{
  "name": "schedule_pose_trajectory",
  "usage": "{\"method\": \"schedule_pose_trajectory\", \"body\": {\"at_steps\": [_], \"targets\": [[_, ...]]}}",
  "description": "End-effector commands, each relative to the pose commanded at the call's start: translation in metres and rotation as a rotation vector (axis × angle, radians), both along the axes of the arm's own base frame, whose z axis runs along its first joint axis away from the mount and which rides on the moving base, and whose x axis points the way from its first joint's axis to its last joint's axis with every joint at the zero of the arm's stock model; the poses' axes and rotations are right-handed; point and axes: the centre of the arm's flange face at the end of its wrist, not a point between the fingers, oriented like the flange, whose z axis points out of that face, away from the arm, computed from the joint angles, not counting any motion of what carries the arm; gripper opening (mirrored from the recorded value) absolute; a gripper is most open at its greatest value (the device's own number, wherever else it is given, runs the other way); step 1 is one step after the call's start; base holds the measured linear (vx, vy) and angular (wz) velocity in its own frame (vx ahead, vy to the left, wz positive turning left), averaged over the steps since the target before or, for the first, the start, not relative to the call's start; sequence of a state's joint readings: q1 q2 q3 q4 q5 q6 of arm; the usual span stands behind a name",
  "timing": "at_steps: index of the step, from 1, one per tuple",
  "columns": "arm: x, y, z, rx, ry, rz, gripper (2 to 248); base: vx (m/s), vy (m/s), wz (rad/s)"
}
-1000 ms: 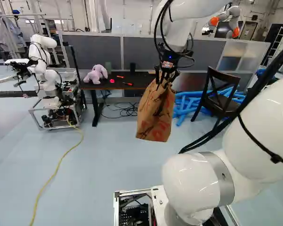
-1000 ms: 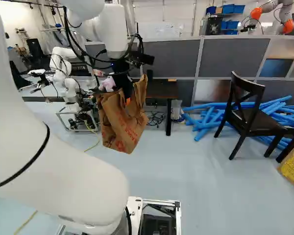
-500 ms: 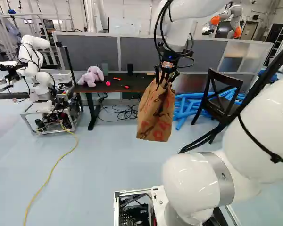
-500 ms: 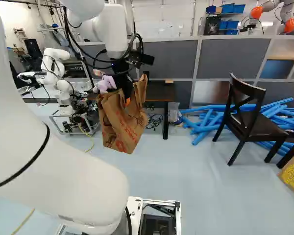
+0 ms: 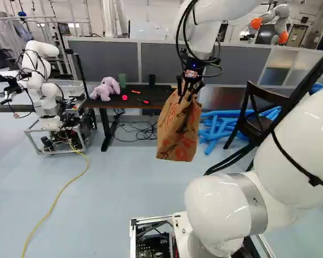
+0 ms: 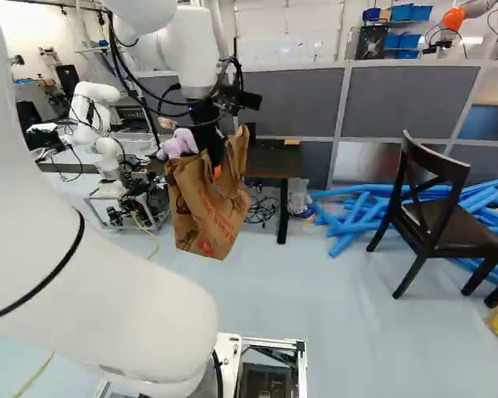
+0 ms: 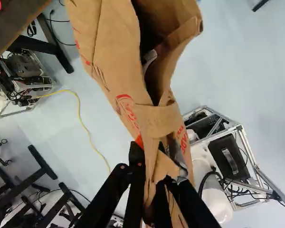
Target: Pick up the bag on the ground and place it on the table
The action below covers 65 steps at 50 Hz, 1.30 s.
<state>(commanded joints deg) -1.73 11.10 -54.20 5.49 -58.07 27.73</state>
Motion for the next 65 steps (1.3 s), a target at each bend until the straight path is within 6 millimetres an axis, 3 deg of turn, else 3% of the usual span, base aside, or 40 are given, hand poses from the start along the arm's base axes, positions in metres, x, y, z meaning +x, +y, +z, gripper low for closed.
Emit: {"method": "schedule_pose_trajectory", "body": {"at_steps": [31, 65], "targets": [[0.0, 0.0, 0.0, 0.0, 0.0, 0.0, 21, 0.159, -0.057, 0.16], [0.0, 0.0, 0.0, 0.0, 0.0, 0.0, 21, 0.164, -0.092, 0.008]]}}
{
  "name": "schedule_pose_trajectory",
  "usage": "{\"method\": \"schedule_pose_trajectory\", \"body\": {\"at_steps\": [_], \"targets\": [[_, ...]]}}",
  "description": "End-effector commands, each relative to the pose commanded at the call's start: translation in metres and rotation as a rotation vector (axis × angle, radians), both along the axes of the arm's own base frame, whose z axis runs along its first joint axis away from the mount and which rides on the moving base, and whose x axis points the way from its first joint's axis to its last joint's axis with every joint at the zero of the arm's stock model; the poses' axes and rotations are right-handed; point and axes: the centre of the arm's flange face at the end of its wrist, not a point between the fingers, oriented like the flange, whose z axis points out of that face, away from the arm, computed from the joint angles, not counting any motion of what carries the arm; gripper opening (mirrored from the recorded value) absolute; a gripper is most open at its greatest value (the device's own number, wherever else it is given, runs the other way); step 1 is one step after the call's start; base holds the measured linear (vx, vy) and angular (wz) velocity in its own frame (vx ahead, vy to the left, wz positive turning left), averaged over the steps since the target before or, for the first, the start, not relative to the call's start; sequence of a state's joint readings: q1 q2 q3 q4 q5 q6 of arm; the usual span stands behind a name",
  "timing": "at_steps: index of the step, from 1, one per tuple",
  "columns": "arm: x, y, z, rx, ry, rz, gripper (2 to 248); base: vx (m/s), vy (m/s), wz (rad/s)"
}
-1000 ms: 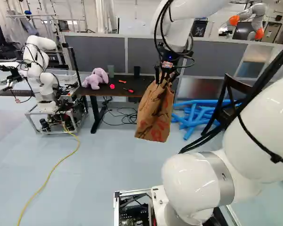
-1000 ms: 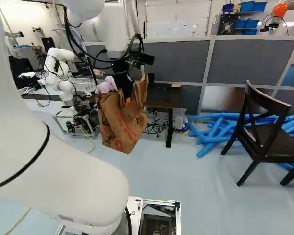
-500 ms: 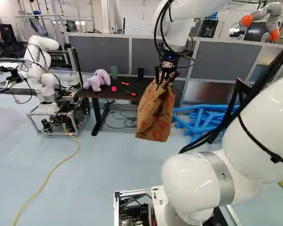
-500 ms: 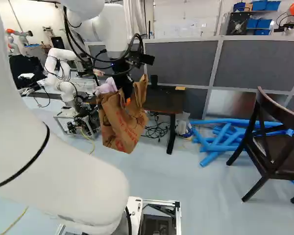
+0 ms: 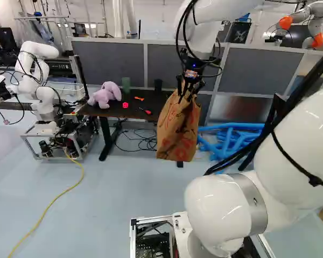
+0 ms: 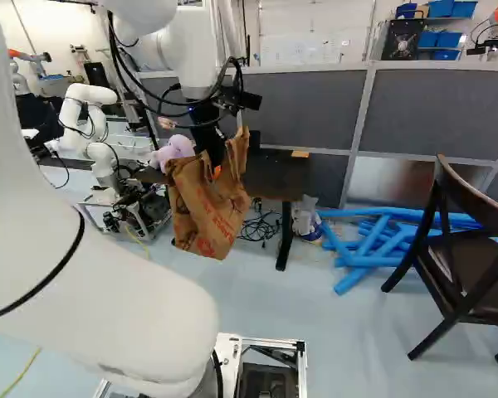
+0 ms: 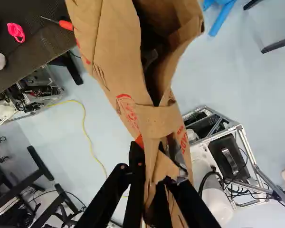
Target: Pick up the bag on the ground and place it on the table
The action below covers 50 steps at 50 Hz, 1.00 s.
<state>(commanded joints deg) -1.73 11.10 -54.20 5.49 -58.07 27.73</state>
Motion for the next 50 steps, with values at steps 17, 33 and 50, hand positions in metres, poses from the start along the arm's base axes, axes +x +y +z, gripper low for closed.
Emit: {"method": "schedule_pose_trajectory", "body": {"at_steps": [17, 33, 50], "targets": [[0.0, 0.0, 0.0, 0.0, 0.0, 0.0, 21, 0.158, -0.09, 0.007], [0.0, 0.0, 0.0, 0.0, 0.0, 0.0, 21, 0.147, -0.092, 0.002], [0.0078, -0.0033, 0.0002, 0.0, 0.003, -0.008, 21, 0.125, -0.077, 0.0]]}}
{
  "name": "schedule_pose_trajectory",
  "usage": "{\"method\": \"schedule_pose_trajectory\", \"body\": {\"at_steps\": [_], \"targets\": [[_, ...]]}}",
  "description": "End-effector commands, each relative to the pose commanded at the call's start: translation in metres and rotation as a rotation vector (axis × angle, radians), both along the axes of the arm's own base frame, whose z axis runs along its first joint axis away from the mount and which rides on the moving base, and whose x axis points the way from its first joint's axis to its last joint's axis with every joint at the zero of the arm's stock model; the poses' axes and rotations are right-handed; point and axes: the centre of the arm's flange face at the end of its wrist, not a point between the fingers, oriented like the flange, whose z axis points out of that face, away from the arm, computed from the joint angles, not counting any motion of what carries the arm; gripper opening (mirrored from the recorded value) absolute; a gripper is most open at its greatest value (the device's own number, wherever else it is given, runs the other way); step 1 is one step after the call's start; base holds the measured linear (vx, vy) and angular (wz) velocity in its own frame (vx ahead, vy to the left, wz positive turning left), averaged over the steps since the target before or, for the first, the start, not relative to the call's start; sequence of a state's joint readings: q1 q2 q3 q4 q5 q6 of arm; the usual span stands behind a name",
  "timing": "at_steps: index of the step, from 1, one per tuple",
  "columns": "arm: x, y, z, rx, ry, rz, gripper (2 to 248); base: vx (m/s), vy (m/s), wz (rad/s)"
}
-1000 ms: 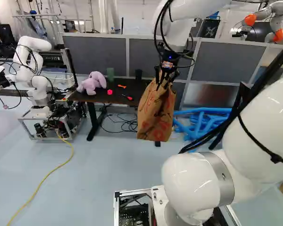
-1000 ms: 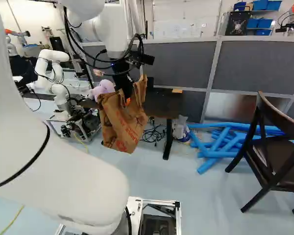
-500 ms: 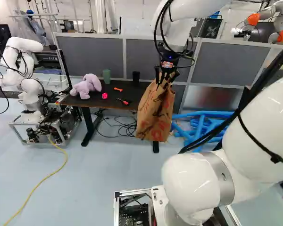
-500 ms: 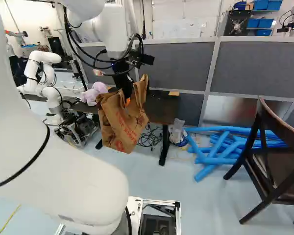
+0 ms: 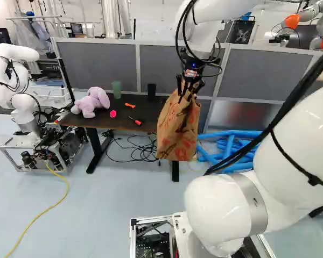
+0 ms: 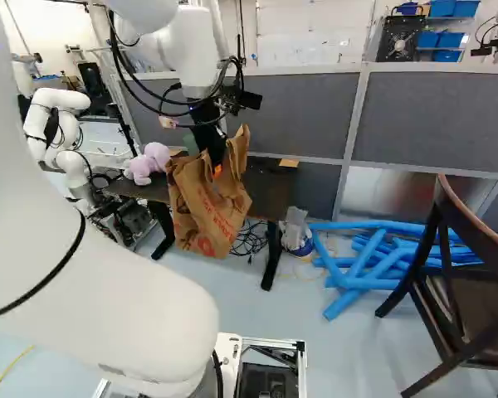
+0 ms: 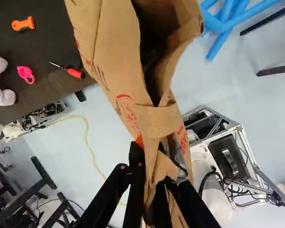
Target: Pick up the bag on the ground and place it on the table
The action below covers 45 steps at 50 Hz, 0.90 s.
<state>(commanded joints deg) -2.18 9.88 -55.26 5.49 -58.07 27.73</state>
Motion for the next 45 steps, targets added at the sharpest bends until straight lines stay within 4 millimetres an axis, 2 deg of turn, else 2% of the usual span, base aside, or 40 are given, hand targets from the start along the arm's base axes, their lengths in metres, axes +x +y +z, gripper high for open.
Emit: {"method": "schedule_pose_trajectory", "body": {"at_steps": [20, 45], "targets": [[0.021, -0.008, 0.001, 0.0, 0.006, -0.017, 21, 0.006, -0.002, -0.001], [0.062, -0.02, 0.001, -0.017, 0.01, -0.026, 21, 0.0, 0.0, 0.0]]}}
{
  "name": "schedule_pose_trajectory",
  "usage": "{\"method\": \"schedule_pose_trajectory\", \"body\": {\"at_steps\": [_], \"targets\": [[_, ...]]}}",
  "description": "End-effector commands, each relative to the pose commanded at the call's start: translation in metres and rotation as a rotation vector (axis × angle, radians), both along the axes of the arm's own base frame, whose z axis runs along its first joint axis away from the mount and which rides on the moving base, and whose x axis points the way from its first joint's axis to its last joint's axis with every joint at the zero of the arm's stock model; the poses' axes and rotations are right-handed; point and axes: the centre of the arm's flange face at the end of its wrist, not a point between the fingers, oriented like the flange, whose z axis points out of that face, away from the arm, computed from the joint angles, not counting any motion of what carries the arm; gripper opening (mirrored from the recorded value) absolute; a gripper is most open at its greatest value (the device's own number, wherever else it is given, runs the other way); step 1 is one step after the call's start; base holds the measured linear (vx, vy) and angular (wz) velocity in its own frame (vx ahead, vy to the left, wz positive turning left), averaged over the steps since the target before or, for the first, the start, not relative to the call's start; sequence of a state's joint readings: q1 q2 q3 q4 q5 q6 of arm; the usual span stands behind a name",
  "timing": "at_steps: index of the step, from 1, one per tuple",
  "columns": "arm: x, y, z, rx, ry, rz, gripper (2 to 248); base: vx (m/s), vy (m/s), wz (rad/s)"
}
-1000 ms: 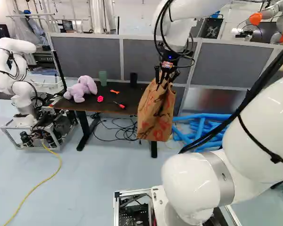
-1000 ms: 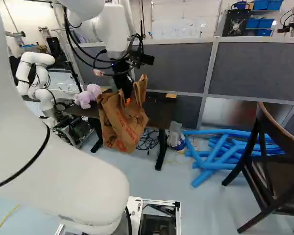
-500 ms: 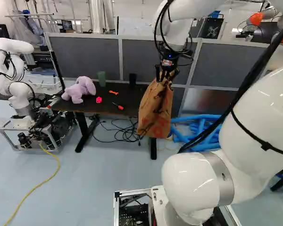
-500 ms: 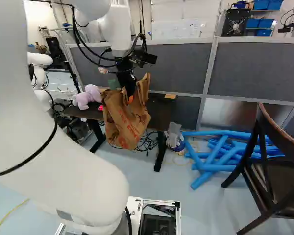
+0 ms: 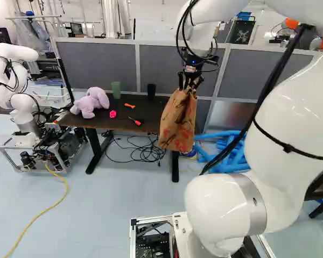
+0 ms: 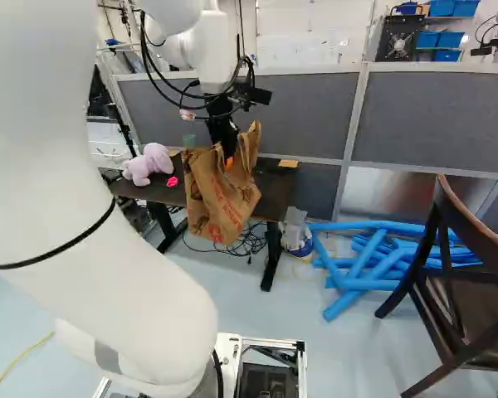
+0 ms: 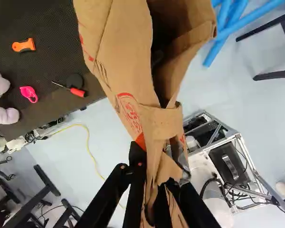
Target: Pick up the bag on the ground and place it on the table
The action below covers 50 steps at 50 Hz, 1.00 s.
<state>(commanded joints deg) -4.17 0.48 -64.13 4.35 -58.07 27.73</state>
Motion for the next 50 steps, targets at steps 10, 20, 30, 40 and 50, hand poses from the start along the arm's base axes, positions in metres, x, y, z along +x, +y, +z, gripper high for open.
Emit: {"method": "schedule_pose_trajectory", "body": {"at_steps": [10, 20, 30, 40, 50], "targets": [[0.017, -0.002, 0.0, -0.014, 0.0, 0.008, 21, 0.0, 0.0, 0.0], [0.034, -0.003, 0.0, -0.029, -0.002, 0.018, 21, 0.0, 0.0, 0.0], [0.052, -0.004, 0.001, -0.043, -0.005, 0.027, 21, 0.0, 0.0, 0.0], [0.069, -0.005, 0.001, -0.058, -0.01, 0.036, 21, 0.0, 0.0, 0.0], [0.087, -0.006, 0.001, -0.074, -0.016, 0.045, 21, 0.0, 0.0, 0.0]]}}
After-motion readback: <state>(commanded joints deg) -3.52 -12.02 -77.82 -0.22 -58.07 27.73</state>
